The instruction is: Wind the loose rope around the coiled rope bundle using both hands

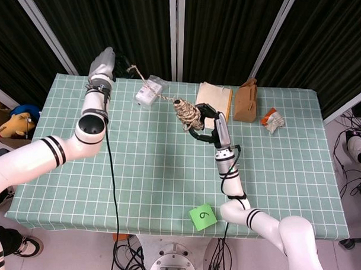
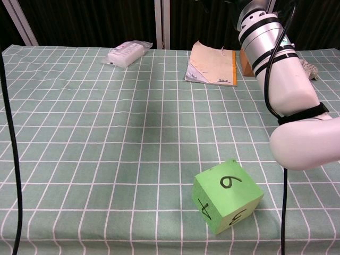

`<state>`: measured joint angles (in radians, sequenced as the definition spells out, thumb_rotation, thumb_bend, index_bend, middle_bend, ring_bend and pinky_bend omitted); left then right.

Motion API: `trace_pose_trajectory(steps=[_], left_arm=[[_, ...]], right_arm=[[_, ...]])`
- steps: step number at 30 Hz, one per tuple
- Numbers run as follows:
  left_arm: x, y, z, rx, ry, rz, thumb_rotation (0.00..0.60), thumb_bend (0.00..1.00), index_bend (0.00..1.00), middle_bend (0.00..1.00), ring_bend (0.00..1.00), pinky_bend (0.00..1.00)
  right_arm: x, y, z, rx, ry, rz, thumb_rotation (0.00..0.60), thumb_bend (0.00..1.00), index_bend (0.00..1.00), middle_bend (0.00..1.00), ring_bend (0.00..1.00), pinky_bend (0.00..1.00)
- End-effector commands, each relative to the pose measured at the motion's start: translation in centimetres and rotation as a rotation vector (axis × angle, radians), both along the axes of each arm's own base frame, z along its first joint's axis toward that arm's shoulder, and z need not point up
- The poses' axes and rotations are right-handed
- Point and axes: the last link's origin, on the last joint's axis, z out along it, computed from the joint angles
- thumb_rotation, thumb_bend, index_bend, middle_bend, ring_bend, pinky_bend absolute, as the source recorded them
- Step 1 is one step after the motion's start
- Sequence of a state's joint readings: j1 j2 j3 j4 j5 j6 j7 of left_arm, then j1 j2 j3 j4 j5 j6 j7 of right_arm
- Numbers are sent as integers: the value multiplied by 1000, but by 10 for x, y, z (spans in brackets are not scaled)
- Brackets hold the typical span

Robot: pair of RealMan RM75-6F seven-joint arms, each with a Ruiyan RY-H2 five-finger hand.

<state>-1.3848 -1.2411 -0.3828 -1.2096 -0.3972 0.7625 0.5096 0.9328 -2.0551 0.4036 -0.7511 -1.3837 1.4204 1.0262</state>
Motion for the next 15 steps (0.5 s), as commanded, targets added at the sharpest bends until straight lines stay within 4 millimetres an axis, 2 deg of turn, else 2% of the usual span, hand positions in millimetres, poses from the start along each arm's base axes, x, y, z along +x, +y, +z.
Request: trace_pose_trajectory(steps=[1,10,15], left_arm=[[-13,0,-3,-14,2,24,600,562,797,607,549,665],[-60,-4,3,-20,13,107,600,562,797,607,549,665],[-78,-9,10,-21,-2,130,600,562,797,607,549,665]], right_arm=[[-3,-2,2,-7,-16,-15,600,618,931,727,680,855],[-11,-7,14,-37,-41,-40,600,620,931,727,680,855],[-16,-9,17,-45,-38,-58,600,620,931,727,680,856]])
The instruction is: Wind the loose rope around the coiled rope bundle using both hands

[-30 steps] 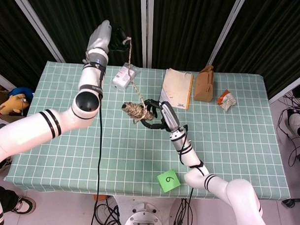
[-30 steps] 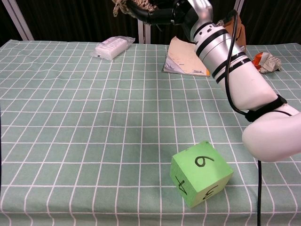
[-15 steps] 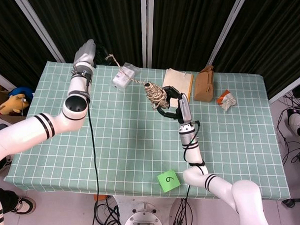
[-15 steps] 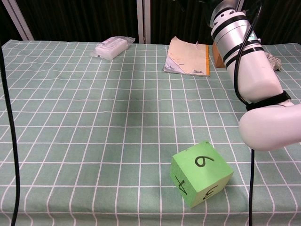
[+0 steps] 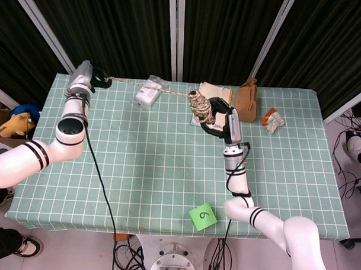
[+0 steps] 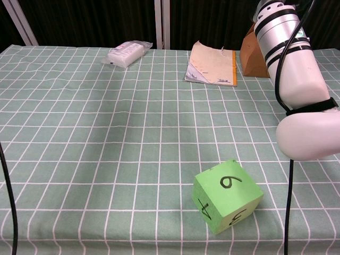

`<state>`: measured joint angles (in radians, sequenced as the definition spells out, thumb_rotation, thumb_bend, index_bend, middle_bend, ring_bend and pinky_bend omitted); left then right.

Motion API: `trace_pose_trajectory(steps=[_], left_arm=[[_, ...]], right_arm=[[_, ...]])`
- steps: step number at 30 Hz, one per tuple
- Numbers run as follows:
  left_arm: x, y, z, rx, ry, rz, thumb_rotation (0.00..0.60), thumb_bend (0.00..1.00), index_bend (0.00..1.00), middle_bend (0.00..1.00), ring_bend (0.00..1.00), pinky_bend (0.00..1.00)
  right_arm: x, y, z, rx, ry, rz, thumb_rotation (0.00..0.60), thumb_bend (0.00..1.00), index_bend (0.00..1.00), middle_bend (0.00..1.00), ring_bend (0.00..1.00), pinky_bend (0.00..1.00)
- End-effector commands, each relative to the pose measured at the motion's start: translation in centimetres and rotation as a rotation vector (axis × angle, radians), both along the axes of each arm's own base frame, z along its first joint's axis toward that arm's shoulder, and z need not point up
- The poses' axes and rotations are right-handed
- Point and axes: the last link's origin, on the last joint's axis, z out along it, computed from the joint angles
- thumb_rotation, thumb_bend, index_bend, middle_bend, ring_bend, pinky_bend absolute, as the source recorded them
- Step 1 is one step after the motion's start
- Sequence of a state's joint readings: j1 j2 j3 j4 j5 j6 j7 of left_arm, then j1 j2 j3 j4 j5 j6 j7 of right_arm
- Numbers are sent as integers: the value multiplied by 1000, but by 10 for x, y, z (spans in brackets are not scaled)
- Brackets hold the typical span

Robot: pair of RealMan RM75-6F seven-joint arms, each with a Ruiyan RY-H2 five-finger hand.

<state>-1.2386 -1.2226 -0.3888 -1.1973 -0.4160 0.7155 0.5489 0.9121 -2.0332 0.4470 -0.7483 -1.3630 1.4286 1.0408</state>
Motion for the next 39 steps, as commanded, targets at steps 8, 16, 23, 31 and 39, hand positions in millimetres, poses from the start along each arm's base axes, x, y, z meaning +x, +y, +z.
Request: trace_pose_trajectory(steps=[8,16,23,31,39], left_arm=[[-30,-12,13,-9,-28,21,600,562,797,608,549,665],[-42,-19,20,-9,-60,21,600,562,797,608,549,665],[-40,-40,35,-43,-8,-50,600,562,797,606,549,663],[-37,-79,44,-88,88,-136,600,561,797,607,549,663],[8,-126,45,-137,168,-370,600,560,797,607,549,664]], right_arm=[[-9,-5,2,-9,20,-37,600,621,931,727,681,855],[-17,-12,2,-6,41,-77,600,621,930,727,680,856],[-24,-24,6,-55,124,-133,600,618,929,727,680,855],[-29,-41,6,-47,176,-216,600,618,929,727,681,855],[-35,-49,-3,-35,298,-276,600,619,927,727,680,855]])
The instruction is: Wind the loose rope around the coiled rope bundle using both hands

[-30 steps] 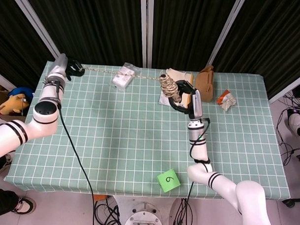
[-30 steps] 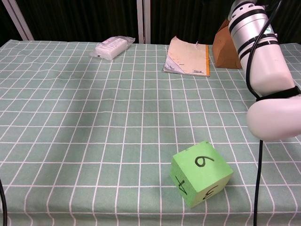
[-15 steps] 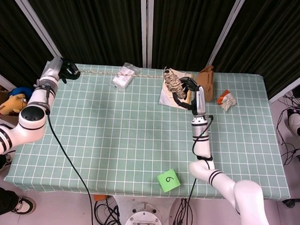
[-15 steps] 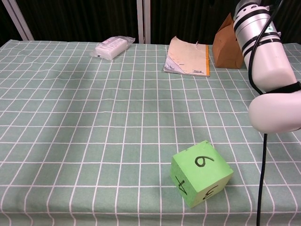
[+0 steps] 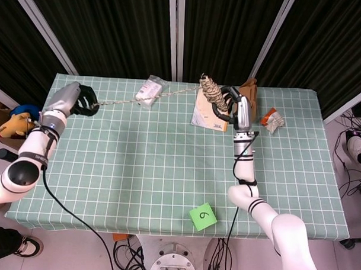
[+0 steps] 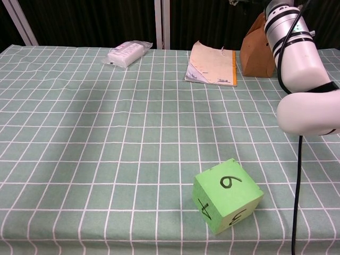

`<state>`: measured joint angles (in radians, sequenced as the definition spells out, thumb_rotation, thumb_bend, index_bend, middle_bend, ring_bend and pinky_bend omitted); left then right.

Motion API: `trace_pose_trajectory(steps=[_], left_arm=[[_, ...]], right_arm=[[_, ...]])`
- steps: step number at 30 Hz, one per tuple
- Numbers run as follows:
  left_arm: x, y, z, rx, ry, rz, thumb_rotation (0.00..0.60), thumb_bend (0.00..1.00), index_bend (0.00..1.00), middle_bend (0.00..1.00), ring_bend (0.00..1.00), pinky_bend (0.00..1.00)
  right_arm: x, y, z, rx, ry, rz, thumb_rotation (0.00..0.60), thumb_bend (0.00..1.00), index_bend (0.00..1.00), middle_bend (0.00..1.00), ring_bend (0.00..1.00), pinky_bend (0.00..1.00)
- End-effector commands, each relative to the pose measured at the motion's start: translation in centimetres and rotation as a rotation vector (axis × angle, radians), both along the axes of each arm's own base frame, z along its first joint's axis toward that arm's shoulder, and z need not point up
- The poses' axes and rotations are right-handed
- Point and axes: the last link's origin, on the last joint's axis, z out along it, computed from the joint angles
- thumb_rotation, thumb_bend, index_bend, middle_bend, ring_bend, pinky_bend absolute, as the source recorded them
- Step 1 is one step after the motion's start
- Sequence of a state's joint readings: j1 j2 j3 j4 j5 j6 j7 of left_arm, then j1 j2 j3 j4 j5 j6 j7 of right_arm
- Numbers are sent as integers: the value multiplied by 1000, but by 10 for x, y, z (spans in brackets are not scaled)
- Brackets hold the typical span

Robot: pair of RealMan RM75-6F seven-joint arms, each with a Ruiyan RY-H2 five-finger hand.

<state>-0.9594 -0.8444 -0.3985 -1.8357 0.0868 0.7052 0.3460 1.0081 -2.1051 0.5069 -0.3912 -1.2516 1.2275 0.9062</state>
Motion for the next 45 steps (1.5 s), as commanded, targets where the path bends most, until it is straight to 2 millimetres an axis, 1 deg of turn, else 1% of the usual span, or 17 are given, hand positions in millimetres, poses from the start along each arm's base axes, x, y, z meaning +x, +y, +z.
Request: trace_pose_trajectory(steps=[1,6,12,16,19,22,27,31,33,37,41,45], left_arm=[[28,-29,8,-4,34,-139,600,560,797,607,549,664],[67,-48,7,-4,44,-283,600,561,797,608,549,666],[125,-60,1,15,22,-450,600,560,797,608,550,672],[159,-61,-1,32,-1,-515,600,560,797,610,552,674],[180,-58,-3,44,-5,-535,600,560,797,615,555,677],[195,-53,-8,36,-45,-514,600,560,797,615,555,677],[214,-45,-21,6,-82,-479,600,563,797,615,555,679],[234,-38,-34,-1,-83,-484,600,563,797,615,555,679],[242,-34,-36,7,-91,-482,600,563,797,615,555,679],[254,-18,-36,47,-123,-454,600,563,797,615,555,679],[254,0,-35,67,-150,-394,600,563,797,615,555,679],[243,16,-34,73,-167,-324,600,563,797,615,555,679]], right_arm=[[4,-5,-7,29,22,-22,600,619,927,727,680,855],[16,-6,-16,54,42,-9,600,621,927,727,680,855],[39,-3,-29,81,98,37,600,622,927,727,680,855],[49,0,-41,106,167,62,600,623,930,727,680,856],[55,3,-48,117,219,90,600,623,932,727,680,855],[58,6,-54,136,266,116,600,620,934,728,680,856],[64,7,-57,139,304,147,600,619,936,728,680,855],[71,8,-61,151,317,169,600,619,937,728,680,855],[74,10,-63,156,325,188,600,618,938,728,680,855],[79,18,-66,183,318,276,600,615,938,728,680,855],[81,27,-65,188,286,351,600,615,938,728,680,855],[82,33,-62,174,264,395,600,615,938,728,680,855]])
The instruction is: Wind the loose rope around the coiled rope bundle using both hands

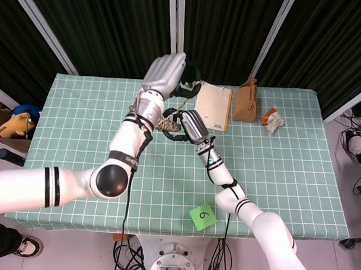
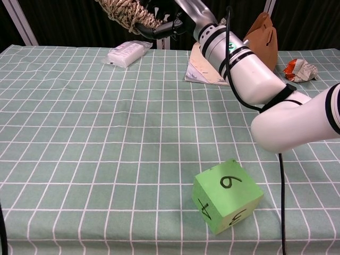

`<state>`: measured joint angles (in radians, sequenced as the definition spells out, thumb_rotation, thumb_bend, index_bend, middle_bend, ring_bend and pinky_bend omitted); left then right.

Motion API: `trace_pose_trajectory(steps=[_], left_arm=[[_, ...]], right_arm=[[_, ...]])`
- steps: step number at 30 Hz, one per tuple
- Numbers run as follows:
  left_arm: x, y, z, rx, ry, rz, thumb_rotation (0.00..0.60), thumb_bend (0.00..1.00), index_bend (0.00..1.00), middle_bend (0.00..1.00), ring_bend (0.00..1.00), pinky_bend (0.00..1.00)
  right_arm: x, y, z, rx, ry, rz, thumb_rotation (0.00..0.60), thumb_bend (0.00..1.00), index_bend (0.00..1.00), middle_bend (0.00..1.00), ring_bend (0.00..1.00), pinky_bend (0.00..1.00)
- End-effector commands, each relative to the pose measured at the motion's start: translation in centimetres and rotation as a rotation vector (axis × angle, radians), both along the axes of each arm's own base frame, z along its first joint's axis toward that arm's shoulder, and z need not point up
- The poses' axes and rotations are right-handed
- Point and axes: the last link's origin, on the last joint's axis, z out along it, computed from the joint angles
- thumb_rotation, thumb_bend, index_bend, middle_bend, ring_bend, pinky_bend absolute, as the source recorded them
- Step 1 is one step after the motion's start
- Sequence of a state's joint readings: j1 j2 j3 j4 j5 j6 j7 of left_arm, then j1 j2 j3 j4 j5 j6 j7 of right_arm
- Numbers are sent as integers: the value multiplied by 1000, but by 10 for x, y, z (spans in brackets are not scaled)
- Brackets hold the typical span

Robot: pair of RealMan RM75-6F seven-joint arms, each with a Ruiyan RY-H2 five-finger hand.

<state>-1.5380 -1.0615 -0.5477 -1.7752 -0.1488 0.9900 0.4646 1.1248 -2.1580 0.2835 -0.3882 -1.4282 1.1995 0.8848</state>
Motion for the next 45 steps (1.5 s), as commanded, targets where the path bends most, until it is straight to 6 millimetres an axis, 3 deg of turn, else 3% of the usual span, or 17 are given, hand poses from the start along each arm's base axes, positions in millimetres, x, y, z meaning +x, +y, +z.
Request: trace_pose_trajectory(steps=[1,15,27,36,45], left_arm=[[-9,13,-3,-20,-22,63,600,563,797,615,555,679],[-44,39,-11,-29,17,176,600,561,798,615,555,679],[-112,61,-14,-21,50,344,600,562,797,614,556,679],[-155,51,-29,-101,60,387,600,563,797,613,557,680],[-184,40,-42,-225,23,402,600,557,785,609,556,678]], right_arm=[[0,7,3,2,-22,48,600,615,938,728,680,855],[-2,31,12,-5,-123,126,600,613,938,728,680,856],[-23,32,34,-38,-292,55,600,618,938,728,680,855],[-30,20,38,-39,-341,-26,600,617,938,728,680,855],[-25,17,45,-49,-419,-43,600,618,938,728,680,855]])
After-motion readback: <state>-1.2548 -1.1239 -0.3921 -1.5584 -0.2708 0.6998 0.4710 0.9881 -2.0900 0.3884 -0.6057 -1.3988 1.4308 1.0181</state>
